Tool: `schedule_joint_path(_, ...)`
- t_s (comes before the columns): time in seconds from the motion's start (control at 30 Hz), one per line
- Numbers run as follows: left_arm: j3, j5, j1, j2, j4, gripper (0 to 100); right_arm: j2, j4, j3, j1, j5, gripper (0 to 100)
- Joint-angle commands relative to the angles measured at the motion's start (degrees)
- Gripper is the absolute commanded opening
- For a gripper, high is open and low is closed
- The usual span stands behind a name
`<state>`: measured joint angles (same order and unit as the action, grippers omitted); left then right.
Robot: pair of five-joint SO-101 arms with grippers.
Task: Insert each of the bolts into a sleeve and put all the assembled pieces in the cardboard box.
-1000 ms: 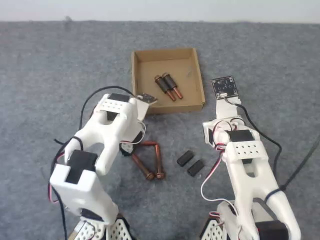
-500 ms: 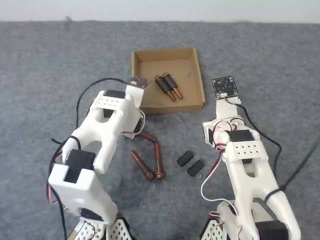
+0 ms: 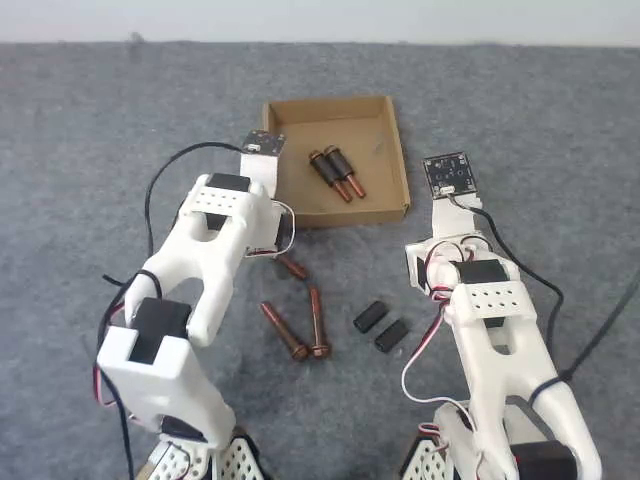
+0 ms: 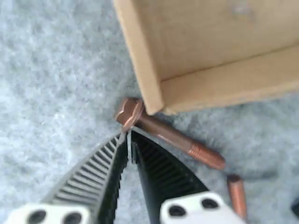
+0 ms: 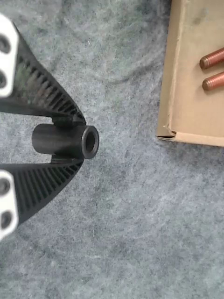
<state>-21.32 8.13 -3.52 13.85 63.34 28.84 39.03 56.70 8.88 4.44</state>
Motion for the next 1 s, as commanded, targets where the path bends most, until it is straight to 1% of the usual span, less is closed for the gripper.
schedule_joint_path(0.0,2.2,5.7,-0.9,-1.3,-1.1,1,2.7,-1.1,-0.5,-0.6,1.2,0.7)
schedule_joint_path(0.13,2.2,12.0,-1.8,-1.3,-1.1,1,2.7,-1.1,-0.5,-0.6,1.2,0.7)
schedule_joint_path(0.2,2.2,14.1,-1.6,-2.3,-1.1,1,2.7,-1.1,-0.5,-0.6,1.2,0.7)
schedule_joint_path(0.4,-0.9,14.9,-1.8,-12.2,-1.8,1,2.7,-1.1,-0.5,-0.6,1.2,0.7)
schedule_joint_path(0.47,-3.5,14.9,-1.9,-13.7,-6.2,1,2.7,-1.1,-0.5,-0.6,1.2,0.7)
schedule_joint_path(0.57,-8.7,16.2,-1.9,-12.7,-16.7,1,2.7,-1.1,-0.5,-0.5,1.2,0.7)
schedule_joint_path(0.63,-11.6,17.9,-2.0,-11.9,-20.4,1,2.7,-1.1,-0.5,-0.5,1.2,0.7)
schedule_joint_path(0.8,-11.1,18.6,-2.6,-11.4,-17.1,1,2.7,-1.1,-0.5,-0.5,1.2,0.7)
schedule_joint_path(0.97,-11.0,21.0,-2.5,-11.2,-17.1,1,2.7,-1.1,-0.5,-0.5,1.2,0.7)
